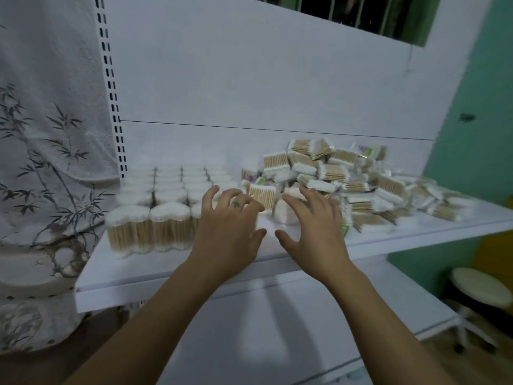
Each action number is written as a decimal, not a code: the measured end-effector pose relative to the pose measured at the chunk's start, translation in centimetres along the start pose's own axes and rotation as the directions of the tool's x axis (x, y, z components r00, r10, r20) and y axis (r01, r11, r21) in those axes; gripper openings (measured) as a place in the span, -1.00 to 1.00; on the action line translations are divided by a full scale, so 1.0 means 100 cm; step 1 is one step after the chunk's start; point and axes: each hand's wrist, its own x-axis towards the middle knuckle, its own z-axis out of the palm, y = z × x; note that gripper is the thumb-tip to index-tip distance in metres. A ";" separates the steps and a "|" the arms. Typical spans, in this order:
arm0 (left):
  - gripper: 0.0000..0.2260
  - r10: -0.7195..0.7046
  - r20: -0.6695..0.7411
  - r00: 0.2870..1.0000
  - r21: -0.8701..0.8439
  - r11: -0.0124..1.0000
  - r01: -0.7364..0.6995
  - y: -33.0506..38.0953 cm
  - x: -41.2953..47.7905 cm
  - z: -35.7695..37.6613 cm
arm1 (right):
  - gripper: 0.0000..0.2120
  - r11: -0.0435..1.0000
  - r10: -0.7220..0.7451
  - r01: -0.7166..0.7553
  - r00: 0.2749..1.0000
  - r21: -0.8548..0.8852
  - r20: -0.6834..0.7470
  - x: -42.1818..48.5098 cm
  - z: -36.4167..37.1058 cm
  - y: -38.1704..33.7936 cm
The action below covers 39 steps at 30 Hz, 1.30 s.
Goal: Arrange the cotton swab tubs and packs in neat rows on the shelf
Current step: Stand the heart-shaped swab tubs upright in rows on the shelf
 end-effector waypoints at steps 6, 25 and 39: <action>-0.74 0.024 0.051 0.998 -0.030 0.999 -0.022 0.035 0.033 0.026 | -0.40 0.997 0.045 -0.039 0.995 -0.069 0.091 0.009 -0.024 0.056; -0.66 -0.329 0.170 0.929 0.283 0.919 0.273 0.061 0.102 0.040 | -0.47 0.902 -0.430 0.394 0.850 0.176 0.305 0.123 -0.025 0.134; -0.58 -0.482 0.373 0.793 0.443 0.843 0.304 0.009 0.134 0.019 | -0.21 0.873 -0.422 0.467 0.579 0.141 0.698 0.212 0.051 0.043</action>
